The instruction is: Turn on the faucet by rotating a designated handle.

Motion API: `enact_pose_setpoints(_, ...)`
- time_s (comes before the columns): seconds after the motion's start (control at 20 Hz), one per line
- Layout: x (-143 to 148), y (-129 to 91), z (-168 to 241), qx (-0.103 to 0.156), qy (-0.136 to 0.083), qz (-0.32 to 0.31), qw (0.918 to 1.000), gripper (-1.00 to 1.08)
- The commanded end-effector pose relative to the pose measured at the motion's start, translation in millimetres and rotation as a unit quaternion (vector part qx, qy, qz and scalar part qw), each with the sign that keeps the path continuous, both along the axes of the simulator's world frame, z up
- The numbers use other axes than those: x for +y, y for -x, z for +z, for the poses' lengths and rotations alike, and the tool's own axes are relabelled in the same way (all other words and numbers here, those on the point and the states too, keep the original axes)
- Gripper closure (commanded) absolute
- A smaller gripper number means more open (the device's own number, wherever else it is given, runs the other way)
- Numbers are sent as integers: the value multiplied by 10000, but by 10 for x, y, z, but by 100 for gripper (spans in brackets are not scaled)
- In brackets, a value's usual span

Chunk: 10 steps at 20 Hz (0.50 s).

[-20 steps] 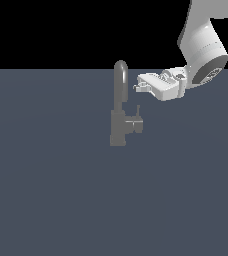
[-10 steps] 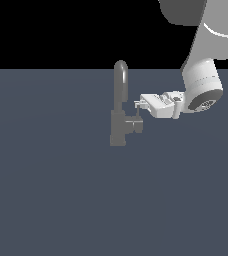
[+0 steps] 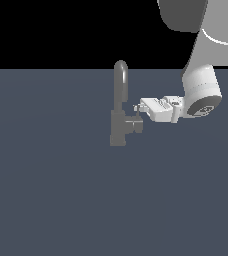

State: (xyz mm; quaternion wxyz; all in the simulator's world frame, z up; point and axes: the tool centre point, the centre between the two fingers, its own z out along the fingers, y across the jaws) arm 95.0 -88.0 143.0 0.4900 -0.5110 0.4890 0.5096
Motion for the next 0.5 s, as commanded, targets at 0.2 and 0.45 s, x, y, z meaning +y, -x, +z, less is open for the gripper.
enact_pose_setpoints(0.2, -5, 98, 23, 0, 0, -2, 10000, 108)
enact_pose_setpoints(0.45, -7, 193, 46, 0, 0, -2, 10000, 108)
